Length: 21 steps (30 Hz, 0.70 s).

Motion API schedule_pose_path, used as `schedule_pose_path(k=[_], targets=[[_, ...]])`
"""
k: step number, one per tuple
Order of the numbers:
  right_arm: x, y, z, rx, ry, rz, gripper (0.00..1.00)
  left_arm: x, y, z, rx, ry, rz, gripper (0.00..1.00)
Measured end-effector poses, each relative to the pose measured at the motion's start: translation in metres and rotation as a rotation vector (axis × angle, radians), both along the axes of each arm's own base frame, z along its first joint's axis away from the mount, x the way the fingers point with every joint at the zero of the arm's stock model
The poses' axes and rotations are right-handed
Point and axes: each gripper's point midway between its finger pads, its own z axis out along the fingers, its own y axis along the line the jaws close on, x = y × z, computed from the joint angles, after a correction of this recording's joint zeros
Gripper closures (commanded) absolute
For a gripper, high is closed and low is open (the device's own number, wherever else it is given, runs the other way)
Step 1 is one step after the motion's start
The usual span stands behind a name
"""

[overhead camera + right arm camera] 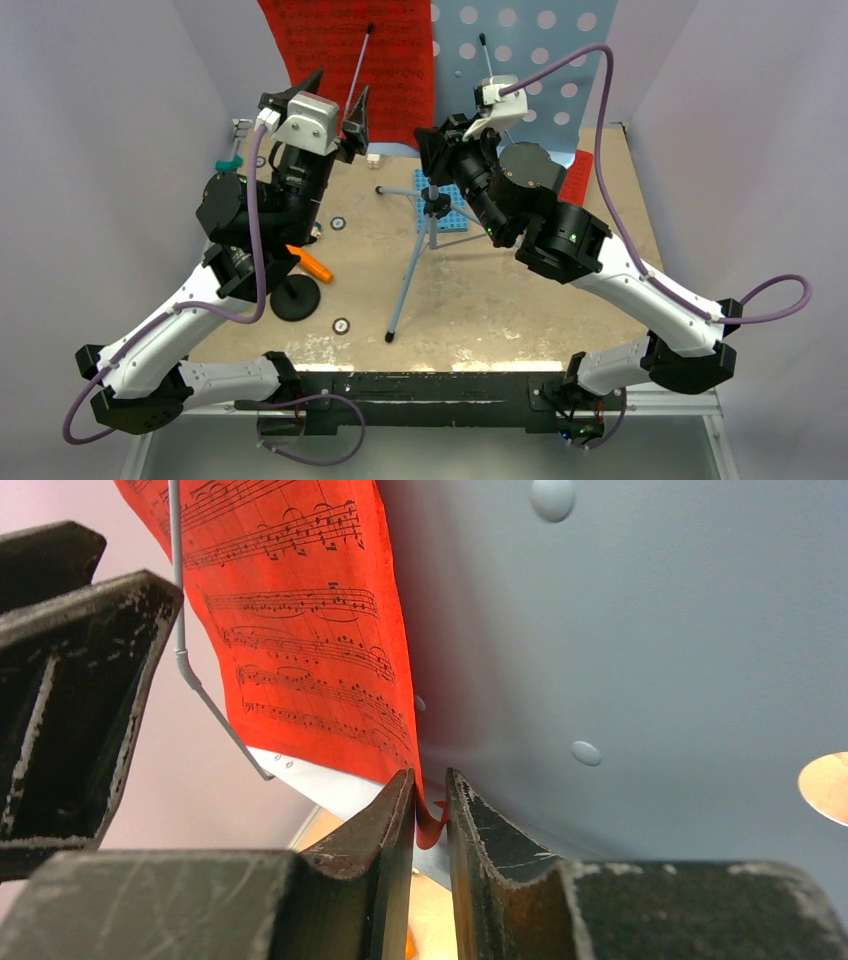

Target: Pack up the instrument practice props

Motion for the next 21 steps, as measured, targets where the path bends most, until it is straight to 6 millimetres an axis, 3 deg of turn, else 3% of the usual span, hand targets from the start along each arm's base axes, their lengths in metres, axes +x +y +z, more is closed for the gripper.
schedule_pose_path(k=[6, 14, 21], targets=[[-0.001, 0.003, -0.001, 0.000, 0.000, 0.017, 0.80, 0.005, -0.005, 0.002, 0.012, 0.000, -0.004, 0.56], [-0.003, 0.001, -0.001, 0.003, 0.002, 0.019, 0.81, 0.014, -0.019, -0.009, 0.057, 0.029, -0.015, 0.59], [-0.005, -0.003, 0.001, 0.011, -0.001, 0.019, 0.82, 0.018, -0.023, -0.013, 0.068, 0.038, -0.015, 0.95]])
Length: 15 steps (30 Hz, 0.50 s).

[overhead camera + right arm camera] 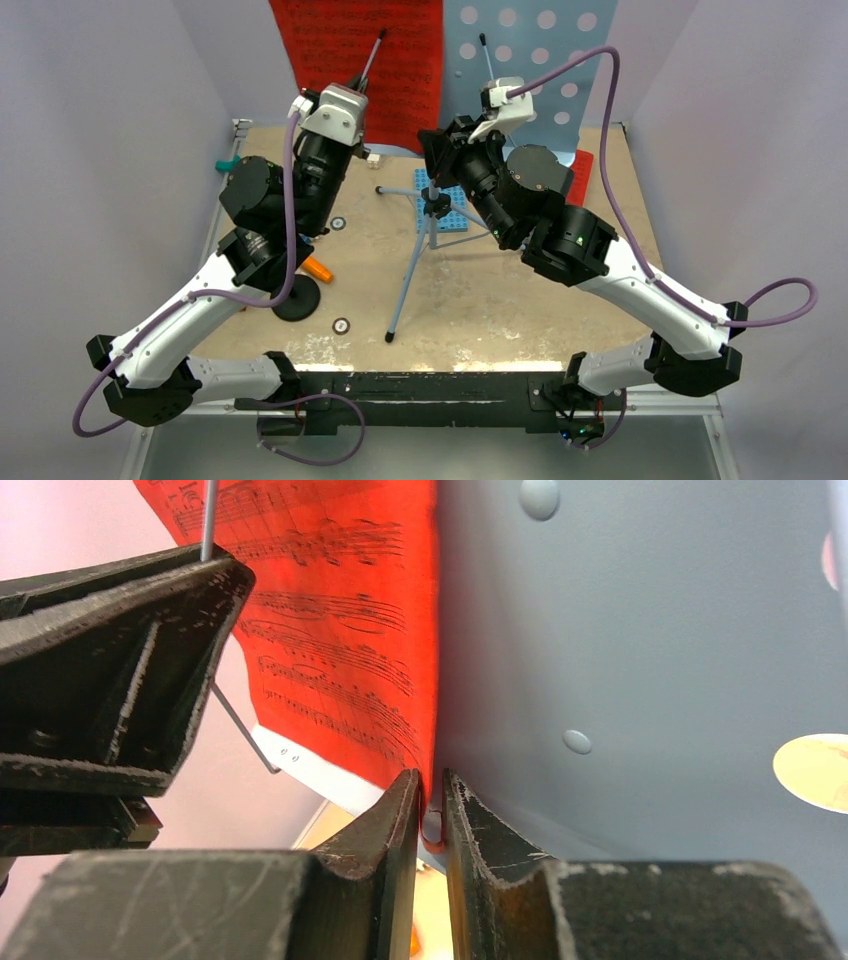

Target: Pack up the instrument practice props

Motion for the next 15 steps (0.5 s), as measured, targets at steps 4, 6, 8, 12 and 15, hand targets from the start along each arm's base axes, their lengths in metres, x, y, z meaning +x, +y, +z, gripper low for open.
schedule_pose_path(k=[4, 6, 8, 12, 15], targets=[[0.000, 0.000, -0.001, -0.002, 0.001, 0.000, 0.84, -0.001, 0.006, 0.003, -0.010, -0.004, 0.013, 1.00], [0.000, 0.000, -0.001, -0.002, 0.001, 0.000, 0.86, -0.002, 0.008, 0.004, -0.014, -0.006, 0.013, 1.00], [0.000, 0.000, -0.001, -0.002, 0.002, 0.001, 0.91, -0.003, 0.009, 0.003, -0.014, -0.006, 0.011, 1.00], [-0.001, 0.000, -0.001, 0.000, 0.002, 0.006, 1.00, -0.007, 0.011, 0.003, -0.021, -0.009, -0.001, 1.00], [-0.003, 0.000, -0.001, 0.001, 0.001, 0.016, 1.00, -0.012, 0.013, 0.004, -0.025, -0.017, -0.019, 1.00]])
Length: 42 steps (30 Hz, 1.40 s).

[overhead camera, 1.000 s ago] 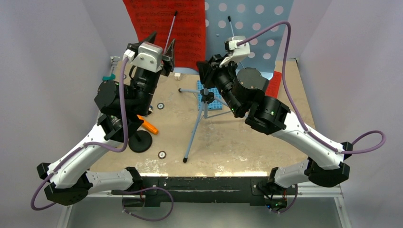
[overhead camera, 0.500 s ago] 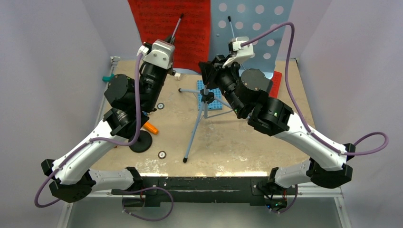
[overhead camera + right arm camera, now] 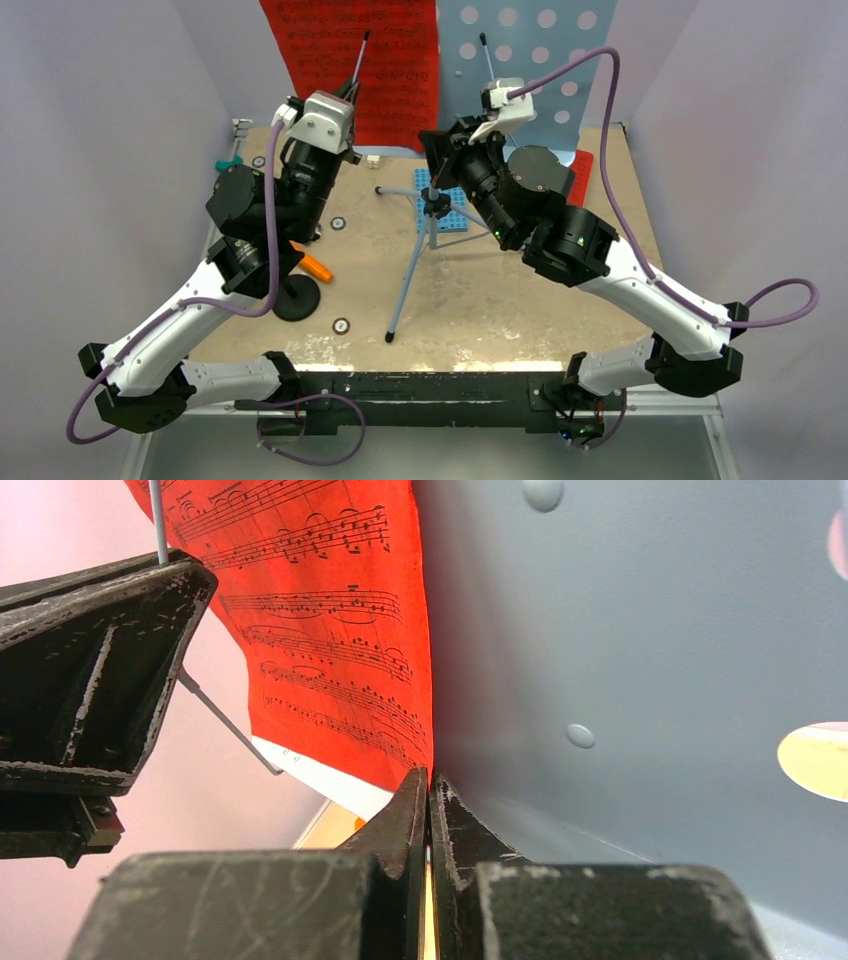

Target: Pack up the instrument practice props

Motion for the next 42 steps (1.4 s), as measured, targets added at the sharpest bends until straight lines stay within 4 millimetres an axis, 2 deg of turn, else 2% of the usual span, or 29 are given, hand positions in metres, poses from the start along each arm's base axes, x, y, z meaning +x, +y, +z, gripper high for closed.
schedule_pose_path(k=[6, 12, 20, 28, 31, 33, 34, 41, 42], targets=[[-0.010, -0.012, 0.003, 0.014, -0.008, 0.022, 1.00, -0.009, 0.007, 0.002, -0.012, -0.017, -0.014, 1.00], [-0.037, -0.034, 0.009, 0.039, -0.046, 0.112, 1.00, -0.014, 0.013, 0.002, -0.022, -0.025, -0.014, 1.00], [-0.092, -0.062, 0.030, 0.042, -0.183, 0.331, 1.00, -0.015, 0.016, 0.003, -0.033, -0.034, -0.011, 1.00], [-0.157, -0.111, 0.036, 0.005, -0.363, 0.521, 1.00, -0.015, 0.017, 0.003, -0.030, -0.037, -0.003, 1.00], [-0.178, -0.124, 0.032, -0.012, -0.422, 0.589, 1.00, -0.013, 0.016, 0.003, -0.030, -0.041, 0.005, 0.81], [-0.187, -0.125, 0.025, -0.043, -0.444, 0.631, 1.00, -0.011, 0.015, 0.003, -0.030, -0.048, 0.011, 0.61], [-0.190, -0.122, 0.019, -0.067, -0.446, 0.653, 1.00, -0.011, 0.016, 0.004, -0.035, -0.053, 0.013, 0.49], [-0.198, -0.094, -0.047, -0.260, -0.379, 0.813, 1.00, -0.017, 0.021, 0.009, -0.069, -0.073, 0.006, 0.02], [-0.202, -0.092, -0.054, -0.280, -0.376, 0.844, 1.00, -0.019, 0.022, 0.010, -0.077, -0.074, 0.000, 0.00]])
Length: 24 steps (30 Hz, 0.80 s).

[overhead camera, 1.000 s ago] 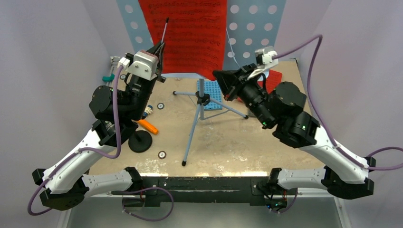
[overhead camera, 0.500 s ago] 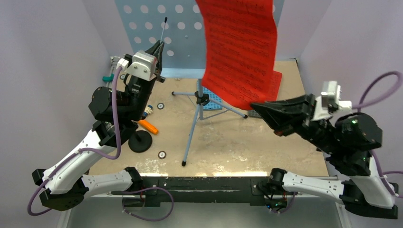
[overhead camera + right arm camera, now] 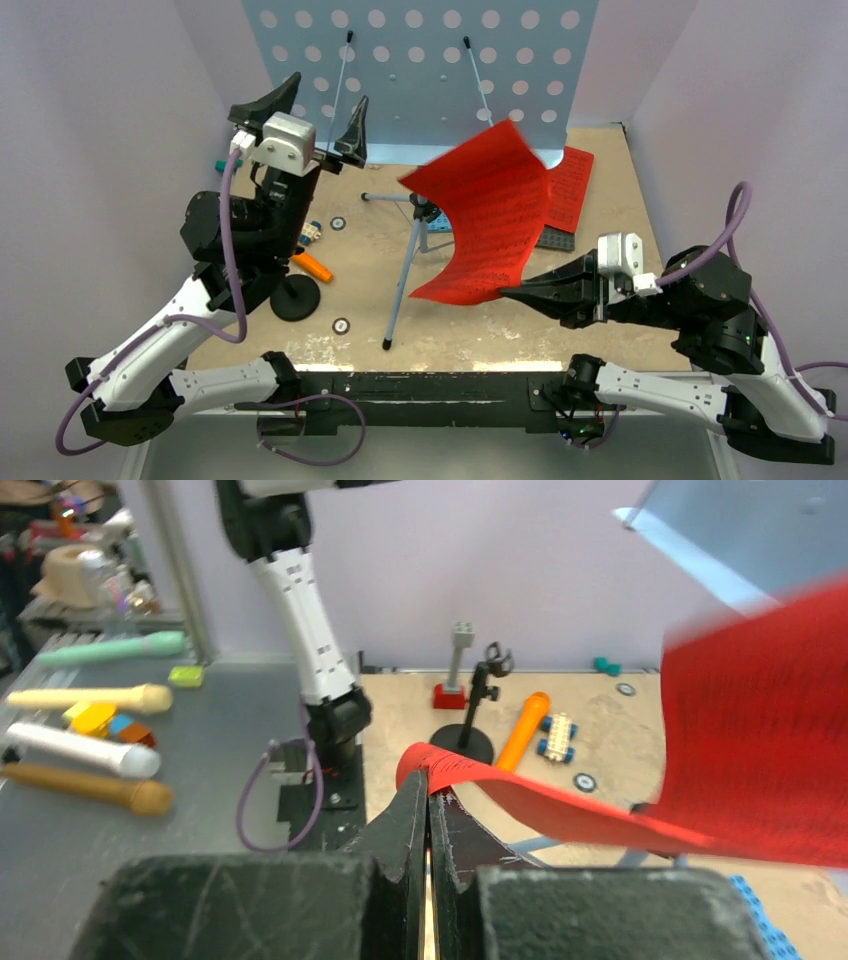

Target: Pack up the instrument practice props

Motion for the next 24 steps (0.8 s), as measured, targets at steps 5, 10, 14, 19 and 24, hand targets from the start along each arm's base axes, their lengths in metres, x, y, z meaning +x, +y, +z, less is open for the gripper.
schedule_pose_path(k=[5, 10, 14, 19, 24], targets=[[-0.019, 0.003, -0.014, -0.052, -0.031, 0.119, 1.00, -0.021, 0.015, 0.011, -0.056, -0.017, -0.051, 0.00], [-0.021, 0.008, -0.043, -0.136, -0.020, 0.150, 1.00, -0.050, 0.044, 0.020, -0.140, -0.035, -0.103, 0.00], [0.009, 0.014, -0.098, -0.267, 0.063, 0.009, 1.00, -0.069, 0.068, 0.017, -0.214, -0.039, -0.137, 0.00], [0.062, 0.001, -0.166, -0.369, 0.185, -0.320, 1.00, -0.077, 0.077, -0.007, -0.267, 0.018, -0.179, 0.00], [0.115, -0.043, -0.203, -0.262, 0.384, -0.664, 1.00, -0.074, 0.070, -0.040, -0.287, 0.109, -0.217, 0.00]])
